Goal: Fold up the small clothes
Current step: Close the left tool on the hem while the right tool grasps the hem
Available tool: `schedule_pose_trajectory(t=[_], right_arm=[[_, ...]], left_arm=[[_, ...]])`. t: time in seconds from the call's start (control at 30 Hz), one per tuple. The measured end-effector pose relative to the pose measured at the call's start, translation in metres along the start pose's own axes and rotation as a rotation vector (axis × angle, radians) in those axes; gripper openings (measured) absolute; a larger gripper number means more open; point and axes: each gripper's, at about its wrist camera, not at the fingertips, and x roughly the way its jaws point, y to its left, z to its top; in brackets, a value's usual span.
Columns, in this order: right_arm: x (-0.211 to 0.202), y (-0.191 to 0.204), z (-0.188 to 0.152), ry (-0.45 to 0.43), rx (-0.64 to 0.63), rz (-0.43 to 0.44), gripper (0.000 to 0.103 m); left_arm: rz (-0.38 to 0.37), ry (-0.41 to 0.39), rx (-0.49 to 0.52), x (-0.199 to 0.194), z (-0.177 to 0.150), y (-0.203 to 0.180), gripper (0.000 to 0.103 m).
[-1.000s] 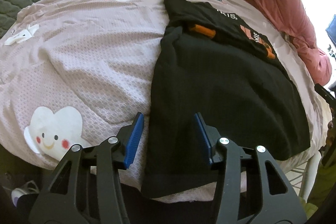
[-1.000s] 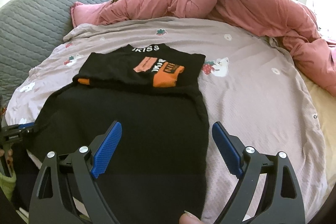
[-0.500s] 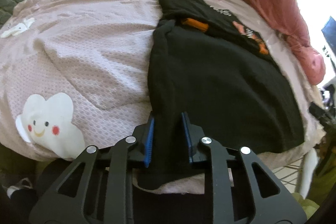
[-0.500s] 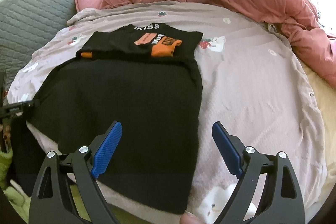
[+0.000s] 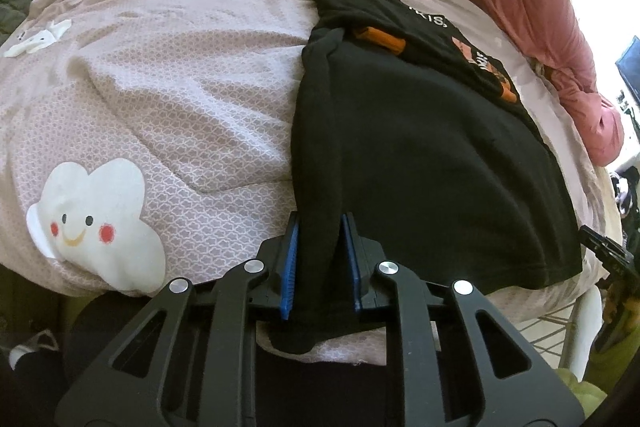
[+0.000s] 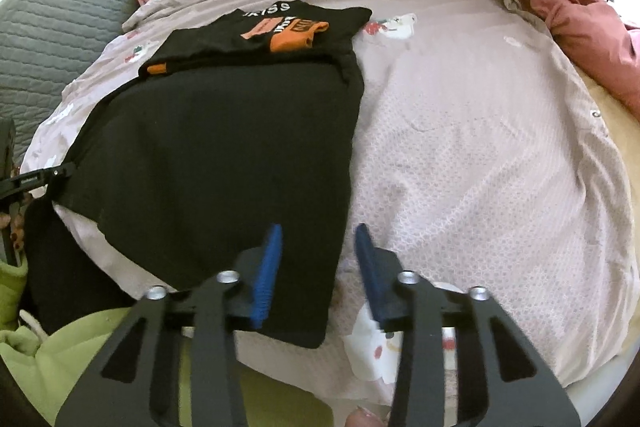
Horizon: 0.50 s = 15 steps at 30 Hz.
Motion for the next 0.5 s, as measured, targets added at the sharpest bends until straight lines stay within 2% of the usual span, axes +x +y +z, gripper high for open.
schedule_pose_trajectory(t=[0.3, 0.5], right_arm=[[0.017, -0.001, 0.005, 0.022, 0.004, 0.022, 0.031], [0.023, -0.012, -0.001, 0.03, 0.053, 0.062, 0.032]], left_arm=[[0.006, 0.003, 0.003, 0.002, 0.001, 0.0, 0.013], [0.011, 0.007, 0.003, 0.004, 0.001, -0.001, 0.015]])
